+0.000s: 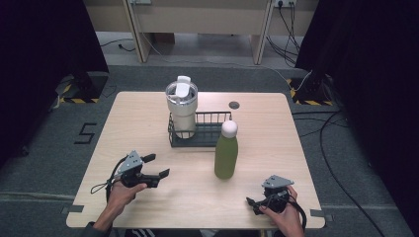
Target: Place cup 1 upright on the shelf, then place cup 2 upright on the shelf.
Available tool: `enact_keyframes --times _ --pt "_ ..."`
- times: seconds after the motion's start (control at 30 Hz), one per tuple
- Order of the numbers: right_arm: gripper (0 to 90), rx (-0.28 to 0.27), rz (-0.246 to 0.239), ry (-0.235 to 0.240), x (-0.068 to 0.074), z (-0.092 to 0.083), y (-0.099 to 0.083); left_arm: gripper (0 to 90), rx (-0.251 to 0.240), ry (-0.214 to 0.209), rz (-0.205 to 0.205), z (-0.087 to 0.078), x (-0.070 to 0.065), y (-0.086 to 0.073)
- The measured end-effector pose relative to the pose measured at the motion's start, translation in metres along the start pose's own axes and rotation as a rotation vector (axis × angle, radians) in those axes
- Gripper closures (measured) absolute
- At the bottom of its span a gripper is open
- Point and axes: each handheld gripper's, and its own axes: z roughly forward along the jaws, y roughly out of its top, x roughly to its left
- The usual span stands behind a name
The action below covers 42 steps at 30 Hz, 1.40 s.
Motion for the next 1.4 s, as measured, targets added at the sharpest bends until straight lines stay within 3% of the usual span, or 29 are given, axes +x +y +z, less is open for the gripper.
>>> enact_keyframes --times 0.23,0.47,0.8,0.93,1.07,1.4 --pt "0.3 0.0 0.0 0.0 0.0 0.0 0.0 14.7 0.114 0.026 0.031 -0.005 -0.005 -0.02" --pt "0.3 0.0 0.0 0.0 0.0 0.0 0.0 14.7 0.196 0.055 0.067 -0.012 -0.011 -0.031" --pt "0.4 0.0 0.002 0.0 0.0 0.0 0.0 14.8 0.264 0.073 0.058 -0.022 -0.014 -0.039" --pt "0.3 0.0 0.002 0.0 0.0 0.0 0.0 14.4 0.341 0.079 0.078 -0.019 -0.015 -0.04" --pt "0.3 0.0 0.003 0.0 0.0 0.0 0.0 13.3 0.35 0.053 0.065 -0.019 -0.015 -0.04" --pt "0.4 0.0 -0.011 0.003 0.0 0.0 0.0 12.2 0.35 0.051 0.066 -0.018 -0.015 -0.041"
